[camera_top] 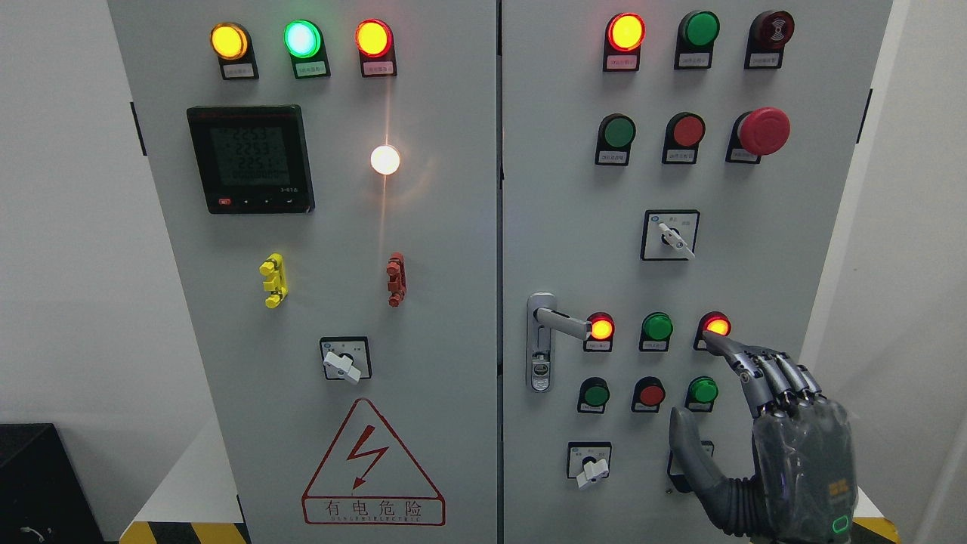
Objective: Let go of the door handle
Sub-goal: 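Withdraw the open right hand down and away from the handle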
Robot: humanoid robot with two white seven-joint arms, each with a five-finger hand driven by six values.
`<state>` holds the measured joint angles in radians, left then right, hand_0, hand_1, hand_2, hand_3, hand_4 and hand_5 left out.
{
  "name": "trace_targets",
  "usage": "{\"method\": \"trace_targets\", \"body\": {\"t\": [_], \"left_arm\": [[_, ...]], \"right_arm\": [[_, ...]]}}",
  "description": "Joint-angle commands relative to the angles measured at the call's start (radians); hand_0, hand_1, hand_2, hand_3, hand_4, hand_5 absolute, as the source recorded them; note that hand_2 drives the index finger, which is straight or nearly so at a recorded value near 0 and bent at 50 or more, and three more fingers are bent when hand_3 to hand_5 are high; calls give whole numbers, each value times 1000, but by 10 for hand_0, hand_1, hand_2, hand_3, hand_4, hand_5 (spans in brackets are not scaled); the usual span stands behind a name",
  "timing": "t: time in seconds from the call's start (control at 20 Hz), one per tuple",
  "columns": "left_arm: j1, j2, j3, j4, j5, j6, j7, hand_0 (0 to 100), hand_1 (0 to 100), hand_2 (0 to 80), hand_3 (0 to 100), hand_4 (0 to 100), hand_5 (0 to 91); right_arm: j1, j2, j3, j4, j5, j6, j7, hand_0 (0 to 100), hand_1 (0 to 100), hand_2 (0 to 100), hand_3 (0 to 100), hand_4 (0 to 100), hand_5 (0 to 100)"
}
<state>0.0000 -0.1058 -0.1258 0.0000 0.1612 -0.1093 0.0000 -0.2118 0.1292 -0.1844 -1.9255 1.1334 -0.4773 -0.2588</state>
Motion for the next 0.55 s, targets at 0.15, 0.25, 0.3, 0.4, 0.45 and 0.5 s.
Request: {"method": "trace_targets", "body": {"t": [0.15, 0.25, 0.3, 0.4, 0.45, 0.5], "left_arm": [[-26, 0, 0, 29, 0, 0, 0, 120, 556, 0, 0, 0, 0], [-26, 0, 0, 29, 0, 0, 0, 120, 556, 0, 0, 0, 0], [-26, 0, 0, 29, 0, 0, 0, 120, 556, 0, 0, 0, 0], [-26, 0, 0, 29, 0, 0, 0, 120, 556, 0, 0, 0, 0], [-26, 0, 0, 29, 0, 0, 0, 120, 556, 0, 0, 0, 0], [-26, 0, 0, 29, 0, 0, 0, 120, 556, 0, 0, 0, 0]], "right_arm": [[17, 0, -14, -4, -20, -20, 36, 536, 59, 5, 44, 36, 0], [17, 4, -7, -4, -20, -20, 43, 522, 63, 6, 35, 21, 0], [17, 4, -7, -4, -20, -20, 43, 518, 65, 6, 35, 18, 0], [17, 4, -6, -4, -20, -20, 43, 509, 67, 4, 32, 15, 0], [17, 4, -6, -4, -20, -18, 43, 507, 68, 3, 31, 14, 0], [17, 4, -6, -4, -20, -18, 43, 503, 69, 2, 31, 13, 0]]}}
